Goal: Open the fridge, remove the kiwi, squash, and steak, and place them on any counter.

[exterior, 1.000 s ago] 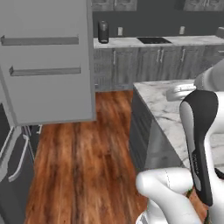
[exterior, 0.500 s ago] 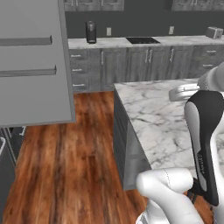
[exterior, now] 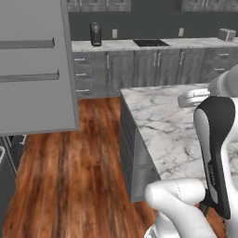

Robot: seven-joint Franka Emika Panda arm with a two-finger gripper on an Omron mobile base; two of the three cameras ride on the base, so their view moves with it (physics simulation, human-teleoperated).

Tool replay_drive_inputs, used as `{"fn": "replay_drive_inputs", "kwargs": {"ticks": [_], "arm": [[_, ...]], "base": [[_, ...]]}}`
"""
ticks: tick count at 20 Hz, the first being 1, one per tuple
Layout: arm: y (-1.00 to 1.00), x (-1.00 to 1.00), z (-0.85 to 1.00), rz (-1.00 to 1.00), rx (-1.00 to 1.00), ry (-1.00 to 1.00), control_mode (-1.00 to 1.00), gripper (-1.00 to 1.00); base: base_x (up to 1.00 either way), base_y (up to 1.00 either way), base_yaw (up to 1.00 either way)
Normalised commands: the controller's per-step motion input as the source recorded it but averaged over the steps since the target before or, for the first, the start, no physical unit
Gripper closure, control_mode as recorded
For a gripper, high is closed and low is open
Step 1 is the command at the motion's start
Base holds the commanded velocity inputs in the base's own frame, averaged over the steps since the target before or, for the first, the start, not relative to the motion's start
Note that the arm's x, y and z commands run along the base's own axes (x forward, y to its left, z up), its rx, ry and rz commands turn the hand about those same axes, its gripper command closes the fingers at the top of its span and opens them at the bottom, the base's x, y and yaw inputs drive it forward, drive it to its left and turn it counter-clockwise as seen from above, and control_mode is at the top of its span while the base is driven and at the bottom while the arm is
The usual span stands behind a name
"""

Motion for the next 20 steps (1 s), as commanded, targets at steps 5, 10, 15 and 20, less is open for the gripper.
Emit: {"fn": "replay_drive_inputs", "kwargs": {"ticks": [5,10,15,20], "arm": [[0.00,0.00,0.00,0.00,0.00,0.00,1.00,1.00],[-0.33,0.37,-0.22,-0.03,0.09,0.17,-1.00,1.00],[-0.63,0.99,-0.61,-0.14,0.12,0.37,-1.00,1.00],[-0.54,0.97,-0.96,-0.17,0.03,0.19,-1.00,1.00]], "base": [[0.00,-0.11,0.00],[0.00,-0.02,0.00],[0.00,0.00,0.00],[0.00,0.00,0.00]]}}
